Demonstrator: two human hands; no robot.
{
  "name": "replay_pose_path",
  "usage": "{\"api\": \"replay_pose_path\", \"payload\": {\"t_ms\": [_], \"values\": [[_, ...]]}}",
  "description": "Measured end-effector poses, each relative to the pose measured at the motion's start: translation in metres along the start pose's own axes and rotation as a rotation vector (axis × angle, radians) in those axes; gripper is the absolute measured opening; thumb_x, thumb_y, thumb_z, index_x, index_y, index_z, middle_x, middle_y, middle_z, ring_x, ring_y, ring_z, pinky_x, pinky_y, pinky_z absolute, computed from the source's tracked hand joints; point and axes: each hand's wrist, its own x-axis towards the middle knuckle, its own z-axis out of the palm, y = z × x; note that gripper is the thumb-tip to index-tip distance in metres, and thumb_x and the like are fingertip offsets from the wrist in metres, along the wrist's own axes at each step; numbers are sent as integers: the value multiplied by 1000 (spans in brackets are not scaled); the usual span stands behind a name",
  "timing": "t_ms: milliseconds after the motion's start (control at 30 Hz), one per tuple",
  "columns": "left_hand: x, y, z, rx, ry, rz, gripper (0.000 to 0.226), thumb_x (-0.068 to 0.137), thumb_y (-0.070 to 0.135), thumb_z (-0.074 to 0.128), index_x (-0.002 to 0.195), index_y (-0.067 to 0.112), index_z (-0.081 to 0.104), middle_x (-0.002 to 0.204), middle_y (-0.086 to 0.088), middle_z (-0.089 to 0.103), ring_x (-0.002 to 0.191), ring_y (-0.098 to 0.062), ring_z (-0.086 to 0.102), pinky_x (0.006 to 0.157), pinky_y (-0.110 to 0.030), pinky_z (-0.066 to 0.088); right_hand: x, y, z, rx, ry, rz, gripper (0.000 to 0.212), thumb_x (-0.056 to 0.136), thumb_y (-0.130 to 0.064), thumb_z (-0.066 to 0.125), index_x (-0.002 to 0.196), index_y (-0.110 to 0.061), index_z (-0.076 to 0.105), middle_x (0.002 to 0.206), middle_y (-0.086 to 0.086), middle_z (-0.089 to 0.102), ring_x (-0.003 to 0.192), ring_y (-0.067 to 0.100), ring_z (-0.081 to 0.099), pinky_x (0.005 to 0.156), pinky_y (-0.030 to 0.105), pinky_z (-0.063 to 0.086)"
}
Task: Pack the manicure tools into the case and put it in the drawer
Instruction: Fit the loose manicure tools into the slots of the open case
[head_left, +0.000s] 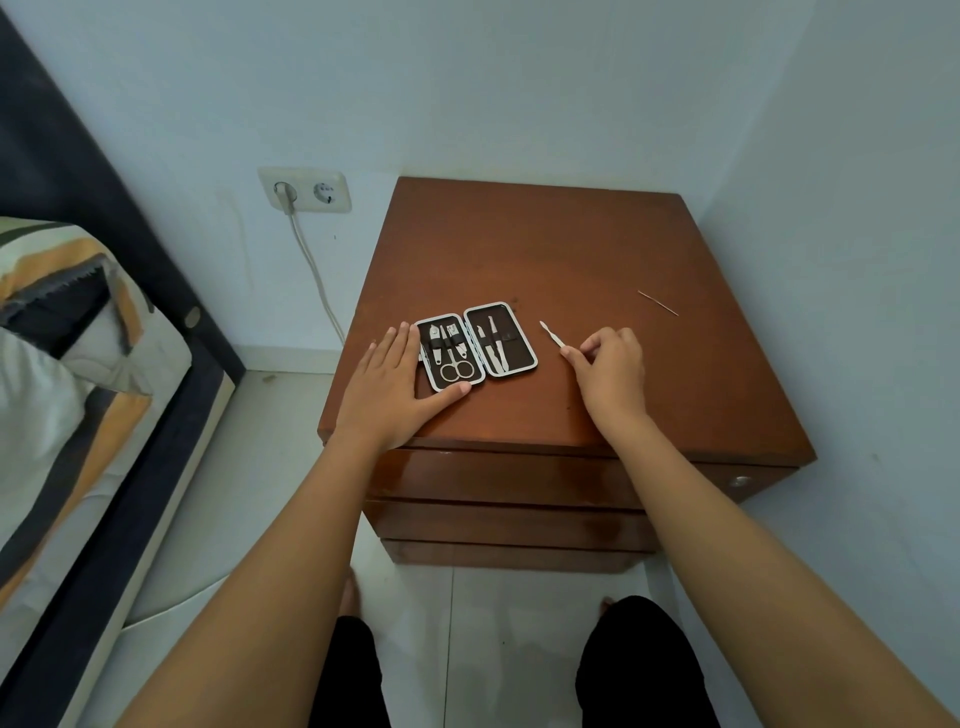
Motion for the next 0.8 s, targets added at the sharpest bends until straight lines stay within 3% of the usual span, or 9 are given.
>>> {"api": "replay_pose_path", "payload": {"t_ms": [200,467,667,800], "values": [[0,0,0,2,3,2,103,75,80,26,151,16,0,160,0,0,146,-14,-3,116,-31,-4,3,-3,-4,-7,-48,30,22,86,-28,64,80,-7,66,102,13,59,96,28,55,72,31,40],[0,0,0,-2,10,1,102,76,79,28,151,16,0,159,0,0,146,-14,-3,115,-30,-5,-5,1,-2,-94,-66,-94,24,91,-29,54,85,-7,62,100,13,60,99,28,52,83,35,41],[1,0,1,-3,11,-1,100,78,78,30,151,16,1,160,-1,0,146,-14,-2,116,-31,-4,-13,-3,-11,198,-180,-71,13,91,-22,56,83,-13,51,80,1,55,64,10,46,53,19,34],[0,0,0,1,5,-1,100,78,78,30,151,16,0,160,-1,0,146,-14,-3,116,-31,-4,-22,-13,-3,264,-257,-120,2,87,-16,59,89,-16,57,69,-3,53,61,10,48,54,12,37]]}}
